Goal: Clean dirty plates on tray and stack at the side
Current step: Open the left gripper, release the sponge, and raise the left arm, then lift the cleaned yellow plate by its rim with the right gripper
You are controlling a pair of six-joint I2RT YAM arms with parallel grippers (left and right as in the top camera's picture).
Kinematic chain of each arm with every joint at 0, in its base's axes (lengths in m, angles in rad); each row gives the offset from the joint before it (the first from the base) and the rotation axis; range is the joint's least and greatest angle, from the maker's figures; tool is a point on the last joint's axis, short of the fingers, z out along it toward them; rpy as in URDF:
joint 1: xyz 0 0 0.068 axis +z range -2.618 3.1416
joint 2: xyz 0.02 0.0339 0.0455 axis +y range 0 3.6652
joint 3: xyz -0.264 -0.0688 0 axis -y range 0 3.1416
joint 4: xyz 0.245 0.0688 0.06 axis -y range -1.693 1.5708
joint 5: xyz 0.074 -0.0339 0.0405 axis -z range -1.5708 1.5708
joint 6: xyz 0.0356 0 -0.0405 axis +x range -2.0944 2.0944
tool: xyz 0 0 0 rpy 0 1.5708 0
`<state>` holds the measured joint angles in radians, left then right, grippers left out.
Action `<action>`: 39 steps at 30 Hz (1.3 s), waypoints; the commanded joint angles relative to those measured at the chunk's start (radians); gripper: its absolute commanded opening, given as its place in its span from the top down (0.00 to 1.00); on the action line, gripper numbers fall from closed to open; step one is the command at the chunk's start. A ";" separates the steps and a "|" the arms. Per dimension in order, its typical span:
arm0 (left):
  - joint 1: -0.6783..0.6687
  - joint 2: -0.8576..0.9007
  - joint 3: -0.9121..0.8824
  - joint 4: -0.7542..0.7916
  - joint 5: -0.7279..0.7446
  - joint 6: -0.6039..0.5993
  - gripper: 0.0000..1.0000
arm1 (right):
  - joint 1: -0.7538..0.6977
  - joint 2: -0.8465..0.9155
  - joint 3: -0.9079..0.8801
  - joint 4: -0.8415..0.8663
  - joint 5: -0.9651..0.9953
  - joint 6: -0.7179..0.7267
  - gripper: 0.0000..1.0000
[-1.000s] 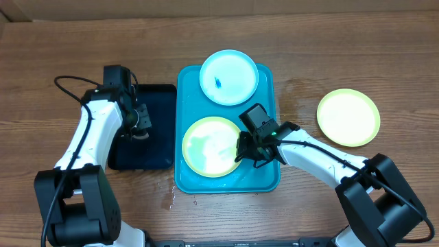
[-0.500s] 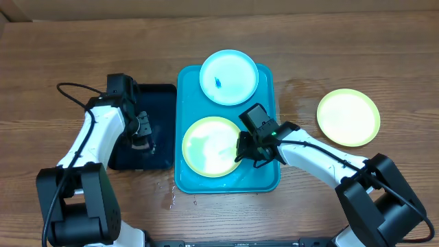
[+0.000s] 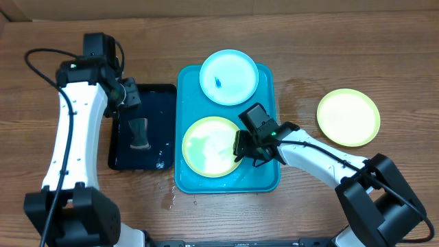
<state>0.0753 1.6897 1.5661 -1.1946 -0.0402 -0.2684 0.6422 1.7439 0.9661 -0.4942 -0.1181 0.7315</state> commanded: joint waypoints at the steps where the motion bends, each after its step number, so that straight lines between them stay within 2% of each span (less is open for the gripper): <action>1: 0.026 -0.076 0.072 -0.036 0.079 -0.053 0.63 | 0.005 0.005 0.002 0.016 0.042 -0.001 0.49; 6: 0.093 -0.191 0.077 -0.047 0.221 -0.055 0.63 | 0.005 0.021 0.002 0.055 0.062 -0.002 0.59; 9: 0.137 -0.264 0.077 -0.059 0.244 -0.055 0.55 | 0.005 0.034 0.002 0.076 0.061 -0.001 0.66; 10: 0.151 -0.288 0.077 -0.064 0.241 -0.054 0.48 | 0.005 0.035 0.002 0.079 0.061 -0.001 0.69; 12: 0.173 -0.329 0.077 -0.080 0.239 -0.053 0.23 | 0.005 0.035 0.002 0.082 0.061 -0.001 0.76; 13: 0.182 -0.345 0.077 -0.090 0.235 -0.054 0.00 | 0.005 0.035 0.002 0.082 0.061 -0.001 0.81; 15: 0.191 -0.368 0.077 -0.109 0.222 -0.053 0.00 | 0.005 0.035 0.002 0.081 0.060 -0.001 0.93; 16: 0.191 -0.377 0.077 -0.119 0.212 -0.053 0.00 | 0.005 0.035 0.002 0.081 0.056 -0.002 0.96; 20: 0.191 -0.383 0.076 -0.137 0.213 -0.053 0.00 | -0.002 0.031 0.004 0.080 0.038 -0.003 0.96; 24: 0.191 -0.373 0.076 -0.137 0.213 -0.053 0.00 | -0.039 -0.010 0.038 0.009 -0.037 -0.005 0.96; 28: 0.191 -0.365 0.075 -0.137 0.213 -0.053 0.00 | -0.072 -0.075 0.131 -0.152 -0.038 -0.010 0.96; 30: 0.191 -0.363 0.075 -0.137 0.213 -0.053 0.00 | -0.075 -0.093 0.194 -0.228 -0.036 -0.056 0.96; 35: 0.191 -0.362 0.075 -0.137 0.213 -0.053 0.00 | -0.040 -0.096 0.378 -0.384 0.083 -0.085 0.96; 39: 0.191 -0.362 0.075 -0.137 0.213 -0.053 0.00 | 0.033 -0.096 0.427 -0.320 0.204 -0.085 0.96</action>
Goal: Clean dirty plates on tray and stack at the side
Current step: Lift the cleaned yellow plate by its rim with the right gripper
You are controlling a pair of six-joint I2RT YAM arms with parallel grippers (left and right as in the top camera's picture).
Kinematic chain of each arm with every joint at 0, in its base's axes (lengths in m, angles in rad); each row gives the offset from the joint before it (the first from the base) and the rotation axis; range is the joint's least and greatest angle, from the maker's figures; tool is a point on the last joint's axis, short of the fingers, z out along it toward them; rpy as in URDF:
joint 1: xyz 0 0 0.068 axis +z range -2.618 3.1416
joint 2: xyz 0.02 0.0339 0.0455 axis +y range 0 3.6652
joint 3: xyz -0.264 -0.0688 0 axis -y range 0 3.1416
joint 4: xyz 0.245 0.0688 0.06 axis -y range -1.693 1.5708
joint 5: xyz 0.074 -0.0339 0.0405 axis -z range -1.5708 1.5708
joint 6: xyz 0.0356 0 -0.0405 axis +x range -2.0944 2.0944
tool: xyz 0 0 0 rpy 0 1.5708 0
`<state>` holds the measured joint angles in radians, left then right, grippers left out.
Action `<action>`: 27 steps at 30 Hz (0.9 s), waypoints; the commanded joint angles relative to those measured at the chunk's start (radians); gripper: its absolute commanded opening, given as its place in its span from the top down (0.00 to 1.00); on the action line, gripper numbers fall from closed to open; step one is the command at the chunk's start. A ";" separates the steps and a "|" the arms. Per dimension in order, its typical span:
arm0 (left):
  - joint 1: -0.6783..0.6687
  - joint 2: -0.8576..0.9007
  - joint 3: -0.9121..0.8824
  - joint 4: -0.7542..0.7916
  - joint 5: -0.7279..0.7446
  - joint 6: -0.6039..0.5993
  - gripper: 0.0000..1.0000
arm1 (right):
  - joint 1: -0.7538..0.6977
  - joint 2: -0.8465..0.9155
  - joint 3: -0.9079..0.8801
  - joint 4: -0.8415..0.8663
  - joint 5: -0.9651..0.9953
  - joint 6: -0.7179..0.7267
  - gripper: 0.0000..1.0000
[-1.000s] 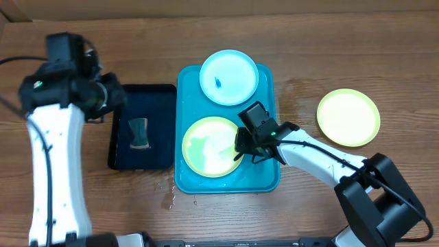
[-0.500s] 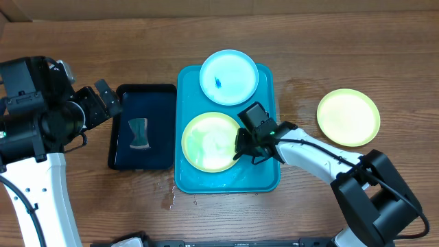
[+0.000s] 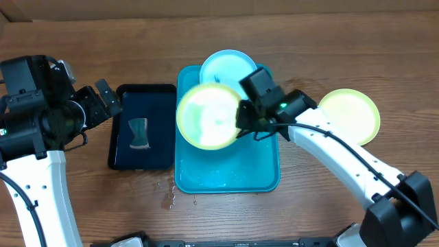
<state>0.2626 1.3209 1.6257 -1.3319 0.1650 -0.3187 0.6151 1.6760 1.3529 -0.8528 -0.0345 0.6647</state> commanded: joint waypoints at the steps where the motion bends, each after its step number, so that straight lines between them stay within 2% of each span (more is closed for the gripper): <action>1: 0.003 0.007 0.015 0.001 0.008 -0.003 0.00 | 0.079 -0.028 0.040 0.065 0.145 -0.018 0.96; 6: 0.003 0.007 0.015 0.001 0.008 -0.003 0.00 | 0.198 0.023 0.040 0.196 0.317 -0.018 0.96; 15: 0.003 0.007 0.015 0.001 0.008 -0.003 0.01 | 0.328 0.245 0.043 0.439 0.383 -0.047 0.96; 21: 0.003 0.007 0.015 0.001 0.008 -0.003 0.00 | 0.386 0.269 0.119 0.506 0.589 -0.221 0.96; 27: 0.003 0.007 0.015 0.001 0.008 -0.003 0.00 | 0.423 0.269 0.240 0.628 0.748 -0.573 0.96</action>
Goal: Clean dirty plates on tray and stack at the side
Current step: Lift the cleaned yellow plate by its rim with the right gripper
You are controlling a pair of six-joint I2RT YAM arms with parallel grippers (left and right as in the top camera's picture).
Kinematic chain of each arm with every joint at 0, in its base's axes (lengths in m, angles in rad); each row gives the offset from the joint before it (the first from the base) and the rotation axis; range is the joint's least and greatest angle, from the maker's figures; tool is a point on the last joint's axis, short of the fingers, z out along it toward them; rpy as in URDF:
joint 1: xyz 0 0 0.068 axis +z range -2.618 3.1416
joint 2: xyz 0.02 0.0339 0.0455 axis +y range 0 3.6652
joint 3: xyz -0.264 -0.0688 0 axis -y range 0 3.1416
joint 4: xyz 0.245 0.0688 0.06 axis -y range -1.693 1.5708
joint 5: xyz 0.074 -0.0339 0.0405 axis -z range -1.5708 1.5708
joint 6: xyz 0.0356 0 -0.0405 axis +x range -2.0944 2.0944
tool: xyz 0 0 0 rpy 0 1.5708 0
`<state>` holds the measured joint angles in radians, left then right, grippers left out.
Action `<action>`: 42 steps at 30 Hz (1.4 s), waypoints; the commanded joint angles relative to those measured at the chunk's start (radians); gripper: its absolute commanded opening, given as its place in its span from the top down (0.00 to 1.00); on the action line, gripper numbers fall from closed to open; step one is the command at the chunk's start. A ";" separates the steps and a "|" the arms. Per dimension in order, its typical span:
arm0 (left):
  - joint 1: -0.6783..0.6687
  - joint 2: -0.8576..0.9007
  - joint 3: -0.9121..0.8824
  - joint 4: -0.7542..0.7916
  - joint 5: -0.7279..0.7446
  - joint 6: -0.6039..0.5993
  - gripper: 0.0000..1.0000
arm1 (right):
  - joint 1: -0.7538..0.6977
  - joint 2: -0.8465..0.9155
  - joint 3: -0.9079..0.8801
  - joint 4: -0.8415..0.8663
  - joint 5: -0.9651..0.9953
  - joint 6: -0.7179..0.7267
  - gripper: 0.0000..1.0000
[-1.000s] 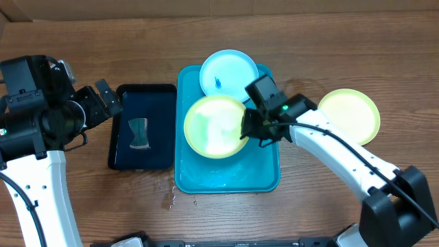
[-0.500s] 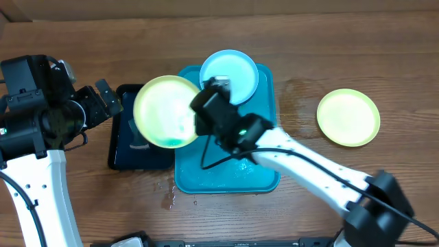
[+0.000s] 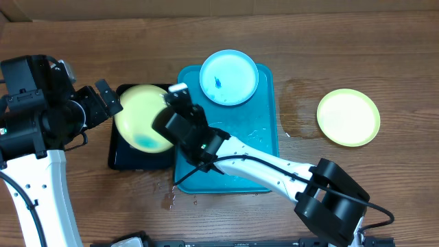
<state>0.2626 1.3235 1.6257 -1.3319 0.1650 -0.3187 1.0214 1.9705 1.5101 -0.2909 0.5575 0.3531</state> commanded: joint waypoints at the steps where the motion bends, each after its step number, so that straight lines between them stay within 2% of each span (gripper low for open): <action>1: 0.003 0.004 0.015 0.001 0.008 -0.003 0.00 | 0.021 -0.026 0.092 0.111 0.177 -0.325 0.96; 6: 0.003 0.004 0.015 0.001 0.008 -0.003 0.00 | 0.038 -0.026 0.094 0.356 0.190 -0.600 0.96; 13: 0.003 0.004 0.015 0.001 0.008 -0.003 0.00 | 0.062 -0.026 0.094 0.612 0.190 -0.927 0.96; 18: 0.003 0.004 0.015 0.001 0.008 -0.003 0.00 | 0.074 -0.026 0.094 0.748 0.190 -1.077 0.96; 28: 0.003 0.004 0.015 0.001 0.008 -0.003 0.00 | 0.081 -0.026 0.094 0.904 0.190 -1.147 0.96; 42: 0.003 0.004 0.015 0.001 0.008 -0.003 0.00 | 0.081 -0.026 0.094 0.914 0.190 -1.148 0.96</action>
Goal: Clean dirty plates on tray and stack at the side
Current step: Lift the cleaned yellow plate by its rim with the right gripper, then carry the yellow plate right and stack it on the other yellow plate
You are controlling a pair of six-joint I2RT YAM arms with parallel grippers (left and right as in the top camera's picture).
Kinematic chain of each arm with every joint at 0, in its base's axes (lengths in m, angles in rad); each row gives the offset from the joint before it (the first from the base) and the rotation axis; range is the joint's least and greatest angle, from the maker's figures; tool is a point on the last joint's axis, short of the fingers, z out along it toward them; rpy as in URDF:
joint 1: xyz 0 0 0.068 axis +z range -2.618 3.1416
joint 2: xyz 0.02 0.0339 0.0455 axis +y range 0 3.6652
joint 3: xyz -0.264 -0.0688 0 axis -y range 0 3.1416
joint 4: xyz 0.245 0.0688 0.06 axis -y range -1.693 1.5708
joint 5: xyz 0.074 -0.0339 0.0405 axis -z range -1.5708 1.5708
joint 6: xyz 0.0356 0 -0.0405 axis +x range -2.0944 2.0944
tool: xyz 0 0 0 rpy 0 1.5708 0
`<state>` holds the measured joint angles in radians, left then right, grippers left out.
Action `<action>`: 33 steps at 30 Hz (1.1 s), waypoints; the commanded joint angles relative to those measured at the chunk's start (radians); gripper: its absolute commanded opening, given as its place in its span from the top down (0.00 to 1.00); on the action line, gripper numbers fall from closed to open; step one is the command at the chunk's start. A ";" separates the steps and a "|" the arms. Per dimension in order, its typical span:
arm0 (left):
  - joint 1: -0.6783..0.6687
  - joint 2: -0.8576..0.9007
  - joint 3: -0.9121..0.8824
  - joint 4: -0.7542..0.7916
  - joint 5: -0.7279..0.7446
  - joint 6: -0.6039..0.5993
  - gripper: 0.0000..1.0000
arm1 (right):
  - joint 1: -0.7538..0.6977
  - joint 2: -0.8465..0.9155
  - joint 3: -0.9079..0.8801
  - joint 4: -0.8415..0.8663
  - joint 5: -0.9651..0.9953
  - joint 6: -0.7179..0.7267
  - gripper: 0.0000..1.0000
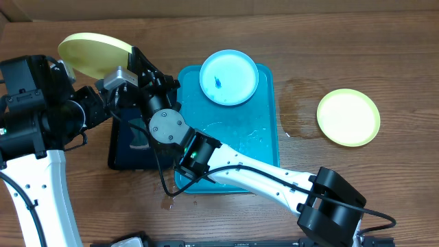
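Note:
My right gripper (127,63) is shut on the rim of a yellow-green plate (92,55), holding it tilted and high at the far left, beyond the dark basin (161,159). The right arm stretches across the basin and the teal tray (260,147). A light blue plate (228,77) with a small blue stain lies at the tray's far end. Another yellow-green plate (348,116) rests on the table at the right. My left gripper (99,103) hangs open left of the basin, partly behind the right arm. A grey sponge (139,140) in the basin is partly hidden.
The tray's near half is wet and bare. Water marks show on the wooden table right of the tray and at its front left corner. The raised right arm covers much of the basin.
The right gripper has moved the yellow-green plate from over the dark basin to a higher spot at the far left. The left arm has not moved.
The right gripper was at the rim of the yellow-green plate lying on the tray, with the left gripper over the basin. Then the plate was held above the tray and the left arm had withdrawn. Then it hung tilted over the basin, now far left.

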<state>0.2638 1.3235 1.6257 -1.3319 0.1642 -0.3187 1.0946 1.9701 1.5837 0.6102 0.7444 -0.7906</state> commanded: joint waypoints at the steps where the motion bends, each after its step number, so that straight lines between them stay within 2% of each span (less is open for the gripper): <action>1: 0.002 0.004 0.015 0.001 0.008 -0.003 0.00 | 0.007 -0.025 0.021 0.015 0.003 -0.005 0.96; 8: 0.002 0.004 0.015 0.001 0.008 -0.003 0.00 | -0.015 -0.025 0.021 -0.016 -0.004 -0.017 0.96; 12: 0.002 0.004 0.015 0.001 0.008 -0.003 0.00 | -0.035 -0.025 0.020 -0.088 0.000 0.069 0.96; 15: 0.002 0.004 0.015 0.001 0.008 -0.003 0.00 | -0.073 -0.025 0.020 -0.131 0.009 0.225 0.96; 20: 0.002 0.004 0.015 0.001 0.008 -0.003 0.00 | -0.135 -0.025 0.020 -0.320 0.022 0.638 0.96; 23: 0.002 0.004 0.015 0.001 0.008 -0.003 0.00 | -0.160 -0.025 0.020 -0.548 -0.001 0.906 0.96; 25: 0.002 0.004 0.015 0.001 0.008 -0.003 0.00 | -0.180 -0.025 0.020 -0.727 -0.114 1.114 0.96; 27: 0.002 0.004 0.015 0.001 0.008 -0.003 0.00 | -0.202 -0.023 0.020 -0.853 -0.253 1.257 0.96; 29: 0.002 0.004 0.015 0.001 0.008 -0.003 0.00 | -0.239 -0.015 0.019 -0.966 -0.436 1.361 0.96; 33: 0.002 0.004 0.015 0.001 0.008 -0.003 0.00 | -0.300 -0.036 0.019 -1.031 -0.596 1.378 0.96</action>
<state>0.2638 1.3235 1.6257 -1.3319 0.1650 -0.3187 0.8494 1.9705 1.5906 -0.4065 0.3683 0.4393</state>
